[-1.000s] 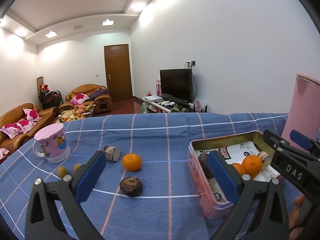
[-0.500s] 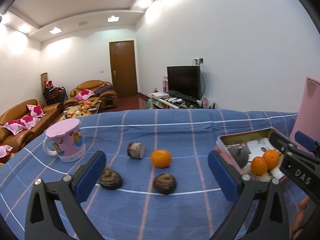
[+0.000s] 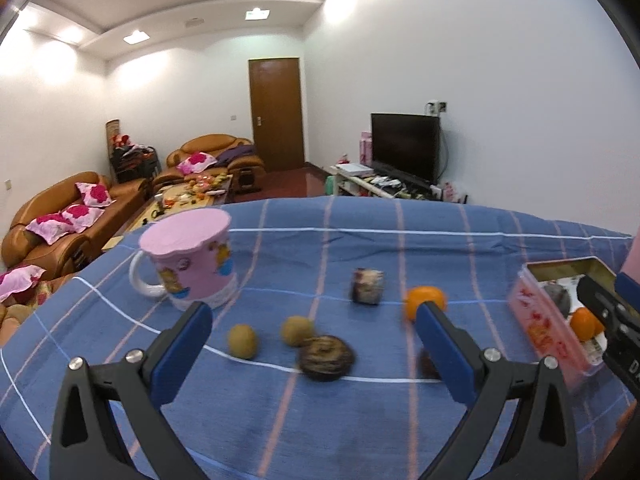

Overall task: Organize fruits
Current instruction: 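Lift both open tools away from the tin, then grasp a small yellow-green fruit with the left tool while the right tool grasps a dark brown fruit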

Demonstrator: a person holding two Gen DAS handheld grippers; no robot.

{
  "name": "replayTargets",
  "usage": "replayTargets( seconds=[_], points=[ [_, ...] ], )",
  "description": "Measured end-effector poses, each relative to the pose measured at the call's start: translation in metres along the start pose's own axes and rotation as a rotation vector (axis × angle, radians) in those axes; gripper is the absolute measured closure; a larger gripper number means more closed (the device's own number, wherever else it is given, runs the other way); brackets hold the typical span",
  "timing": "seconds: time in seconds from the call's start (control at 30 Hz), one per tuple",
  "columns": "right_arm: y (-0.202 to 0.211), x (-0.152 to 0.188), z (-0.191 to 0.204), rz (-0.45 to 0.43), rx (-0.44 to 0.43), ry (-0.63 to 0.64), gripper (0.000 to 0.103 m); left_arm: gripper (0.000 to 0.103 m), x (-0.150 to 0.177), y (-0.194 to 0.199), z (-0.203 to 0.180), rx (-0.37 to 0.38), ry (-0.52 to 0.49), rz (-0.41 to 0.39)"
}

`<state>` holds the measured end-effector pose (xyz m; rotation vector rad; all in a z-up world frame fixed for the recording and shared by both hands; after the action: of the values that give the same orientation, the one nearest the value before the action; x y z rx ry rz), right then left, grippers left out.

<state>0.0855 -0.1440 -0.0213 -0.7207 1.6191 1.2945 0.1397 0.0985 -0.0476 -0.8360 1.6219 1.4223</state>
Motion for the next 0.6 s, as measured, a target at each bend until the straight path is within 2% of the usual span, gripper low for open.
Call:
replayTargets(
  seconds=[0.17, 0.37, 0.6],
  points=[
    [-0.002, 0.003, 0.028, 0.021, -0.041, 0.030, 0.025, 0.000, -0.001, -0.003, 0.031, -0.069, -0.013, 0.009],
    [-0.010, 0.012, 0.066, 0.075, -0.106, 0.099, 0.025, 0.000, 0.001, -0.009, 0.076, -0.132, 0.062, 0.048],
    [-0.032, 0.035, 0.112, 0.231, -0.194, 0.155, 0.025, 0.000, 0.007, -0.014, 0.110, -0.158, 0.130, 0.086]
  ],
)
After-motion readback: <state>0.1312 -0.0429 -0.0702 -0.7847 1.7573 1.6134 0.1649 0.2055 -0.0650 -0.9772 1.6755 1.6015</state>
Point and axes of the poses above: each gripper's, at about its wrist camera, not at the fingertips, and y roughly against the way its jaws point, z to its left, x to its underside, the point moved 10 cm from there along -y, roughly the way its jaws point, and after that the axes turned 10 degrees about x, right-handed, at the moved point
